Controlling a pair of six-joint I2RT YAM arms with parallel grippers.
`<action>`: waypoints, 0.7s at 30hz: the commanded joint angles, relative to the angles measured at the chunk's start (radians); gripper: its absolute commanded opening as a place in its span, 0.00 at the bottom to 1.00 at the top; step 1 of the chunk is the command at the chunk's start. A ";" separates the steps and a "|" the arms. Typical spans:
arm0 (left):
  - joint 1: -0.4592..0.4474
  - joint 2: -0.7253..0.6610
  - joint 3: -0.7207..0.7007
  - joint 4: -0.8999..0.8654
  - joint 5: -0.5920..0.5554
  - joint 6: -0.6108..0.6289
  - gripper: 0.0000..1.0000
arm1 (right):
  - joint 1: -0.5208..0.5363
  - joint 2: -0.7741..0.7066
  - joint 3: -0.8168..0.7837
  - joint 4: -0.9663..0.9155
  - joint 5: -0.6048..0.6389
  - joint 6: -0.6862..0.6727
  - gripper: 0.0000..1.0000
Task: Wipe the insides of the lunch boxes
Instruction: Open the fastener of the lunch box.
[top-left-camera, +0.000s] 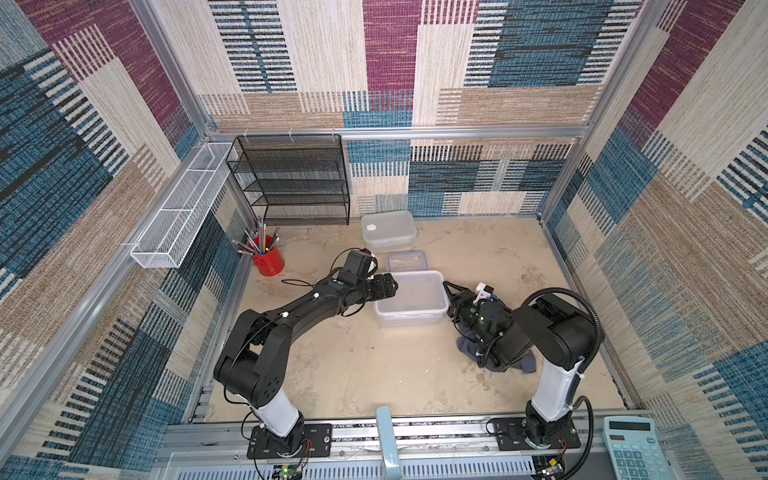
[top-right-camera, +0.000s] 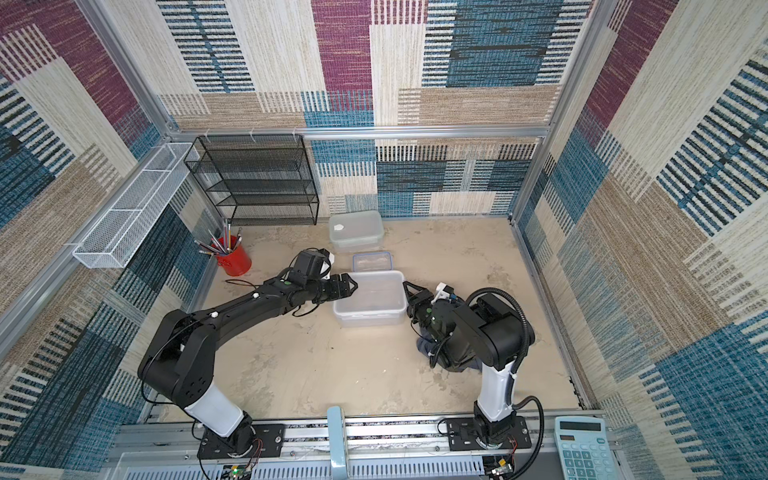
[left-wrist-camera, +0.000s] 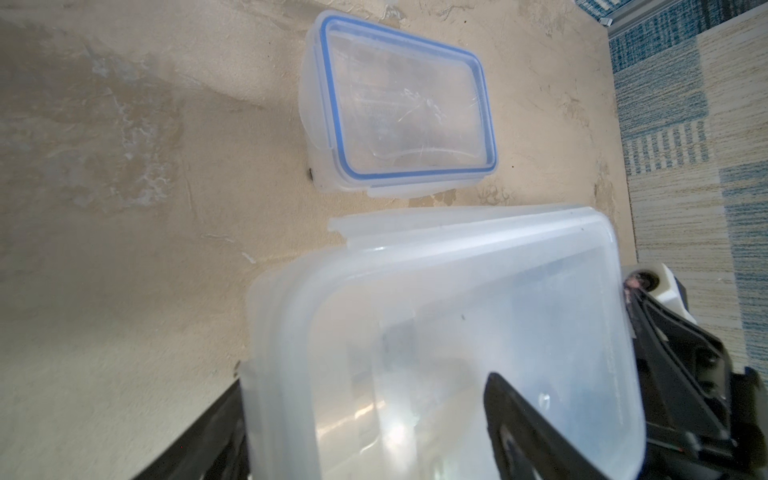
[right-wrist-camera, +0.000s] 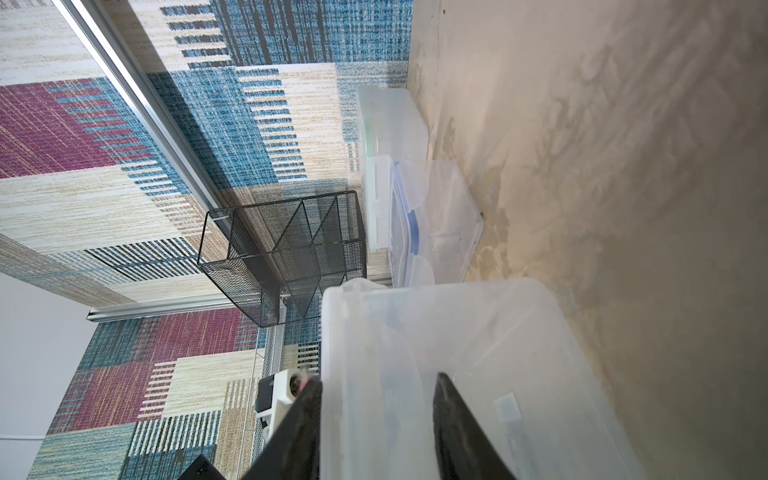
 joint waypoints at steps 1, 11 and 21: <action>-0.020 0.009 -0.002 -0.067 0.095 0.014 0.85 | 0.021 0.025 0.001 0.362 -0.147 0.041 0.34; -0.028 0.006 -0.008 -0.075 0.081 0.017 0.85 | 0.039 0.033 0.009 0.345 -0.129 0.028 0.11; -0.036 -0.003 -0.017 -0.076 0.064 0.016 0.85 | 0.068 -0.010 0.031 0.198 -0.097 -0.074 0.00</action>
